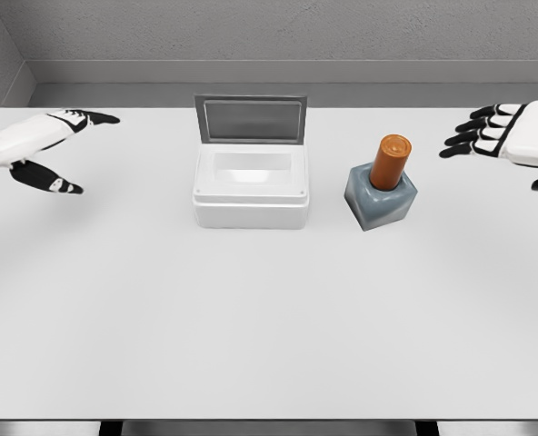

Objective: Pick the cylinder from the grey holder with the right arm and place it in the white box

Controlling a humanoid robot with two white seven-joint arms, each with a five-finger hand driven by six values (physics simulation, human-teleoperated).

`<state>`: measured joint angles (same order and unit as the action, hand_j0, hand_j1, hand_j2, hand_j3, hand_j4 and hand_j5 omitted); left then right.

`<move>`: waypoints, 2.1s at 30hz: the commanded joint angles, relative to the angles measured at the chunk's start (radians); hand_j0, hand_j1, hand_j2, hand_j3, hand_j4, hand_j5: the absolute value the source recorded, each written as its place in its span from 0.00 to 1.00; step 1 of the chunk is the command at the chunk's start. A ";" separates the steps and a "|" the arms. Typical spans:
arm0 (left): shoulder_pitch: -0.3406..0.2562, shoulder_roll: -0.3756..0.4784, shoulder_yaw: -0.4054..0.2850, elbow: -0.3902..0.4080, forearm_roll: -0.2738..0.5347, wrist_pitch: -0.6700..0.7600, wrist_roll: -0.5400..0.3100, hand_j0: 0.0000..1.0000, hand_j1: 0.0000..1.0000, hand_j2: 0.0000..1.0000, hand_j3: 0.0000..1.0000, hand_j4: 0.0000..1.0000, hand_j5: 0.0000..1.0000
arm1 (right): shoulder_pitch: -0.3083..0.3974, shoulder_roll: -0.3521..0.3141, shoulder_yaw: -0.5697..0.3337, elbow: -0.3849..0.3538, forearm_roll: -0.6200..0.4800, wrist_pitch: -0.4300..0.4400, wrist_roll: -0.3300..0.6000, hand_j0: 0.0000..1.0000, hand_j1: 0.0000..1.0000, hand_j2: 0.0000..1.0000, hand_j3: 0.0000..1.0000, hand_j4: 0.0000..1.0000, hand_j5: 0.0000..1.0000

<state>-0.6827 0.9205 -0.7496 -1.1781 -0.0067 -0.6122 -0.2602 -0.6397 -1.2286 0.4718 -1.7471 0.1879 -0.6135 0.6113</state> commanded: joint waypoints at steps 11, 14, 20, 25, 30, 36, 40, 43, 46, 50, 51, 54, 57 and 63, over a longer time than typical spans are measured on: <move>0.000 -0.094 -0.220 0.071 0.625 0.001 0.002 1.00 1.00 1.00 1.00 1.00 1.00 | -0.169 0.072 0.149 0.047 -0.001 0.003 0.000 1.00 1.00 1.00 1.00 1.00 1.00; -0.009 -0.103 -0.220 0.075 0.689 0.001 0.012 1.00 1.00 1.00 1.00 1.00 1.00 | -0.187 0.104 0.153 0.047 -0.001 0.003 0.000 1.00 1.00 1.00 1.00 1.00 1.00; -0.001 -0.109 -0.220 0.081 0.691 0.001 0.010 1.00 1.00 1.00 1.00 1.00 1.00 | -0.209 0.172 0.157 0.047 0.084 0.003 0.000 1.00 1.00 1.00 1.00 1.00 1.00; 0.023 -0.101 -0.185 0.075 0.695 0.001 -0.054 1.00 1.00 1.00 1.00 1.00 1.00 | -0.238 0.205 0.203 0.047 0.087 0.003 0.000 1.00 1.00 1.00 1.00 1.00 1.00; 0.035 -0.095 -0.175 0.094 0.766 0.001 -0.060 1.00 1.00 1.00 1.00 1.00 1.00 | -0.259 0.253 0.257 0.047 0.136 0.003 0.000 1.00 1.00 1.00 1.00 1.00 1.00; 0.031 -0.097 -0.174 0.139 0.820 0.001 -0.060 1.00 1.00 1.00 1.00 1.00 1.00 | -0.267 0.278 0.278 0.080 0.140 0.003 0.000 1.00 1.00 1.00 1.00 1.00 1.00; 0.025 -0.135 -0.175 0.196 0.849 0.001 -0.119 1.00 1.00 1.00 1.00 1.00 1.00 | -0.290 0.320 0.314 0.147 0.140 0.003 0.000 1.00 1.00 1.00 1.00 1.00 1.00; 0.025 -0.140 -0.177 0.192 0.846 0.001 -0.120 1.00 1.00 1.00 1.00 1.00 1.00 | -0.290 0.328 0.340 0.173 0.157 0.003 0.000 1.00 1.00 1.00 1.00 1.00 1.00; 0.025 -0.143 -0.177 0.193 0.844 0.001 -0.122 1.00 1.00 1.00 1.00 1.00 1.00 | -0.288 0.334 0.346 0.189 0.159 0.003 0.000 1.00 1.00 1.00 1.00 1.00 1.00; 0.025 -0.149 -0.177 0.195 0.843 0.001 -0.122 1.00 1.00 1.00 1.00 1.00 1.00 | -0.288 0.340 0.346 0.212 0.159 0.003 0.000 1.00 1.00 1.00 1.00 1.00 1.00; 0.025 -0.149 -0.177 0.193 0.844 0.001 -0.123 1.00 1.00 1.00 1.00 1.00 1.00 | -0.288 0.344 0.346 0.212 0.159 0.003 0.000 1.00 1.00 1.00 1.00 1.00 1.00; 0.025 -0.154 -0.177 0.193 0.843 0.001 -0.123 1.00 1.00 1.00 1.00 1.00 1.00 | -0.288 0.357 0.346 0.221 0.159 0.003 0.000 1.00 1.00 1.00 1.00 1.00 1.00; 0.025 -0.155 -0.177 0.193 0.841 0.001 -0.123 1.00 1.00 1.00 1.00 1.00 1.00 | -0.291 0.390 0.346 0.274 0.191 0.003 0.000 1.00 1.00 1.00 1.00 1.00 1.00; 0.025 -0.158 -0.177 0.193 0.841 0.001 -0.125 1.00 1.00 1.00 1.00 1.00 1.00 | -0.298 0.422 0.346 0.327 0.208 0.003 0.000 1.00 1.00 1.00 1.00 1.00 1.00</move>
<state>-0.6581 0.7632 -0.9282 -0.9843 0.8287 -0.6116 -0.3853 -0.9373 -0.8152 0.8184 -1.4391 0.3903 -0.6134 0.6113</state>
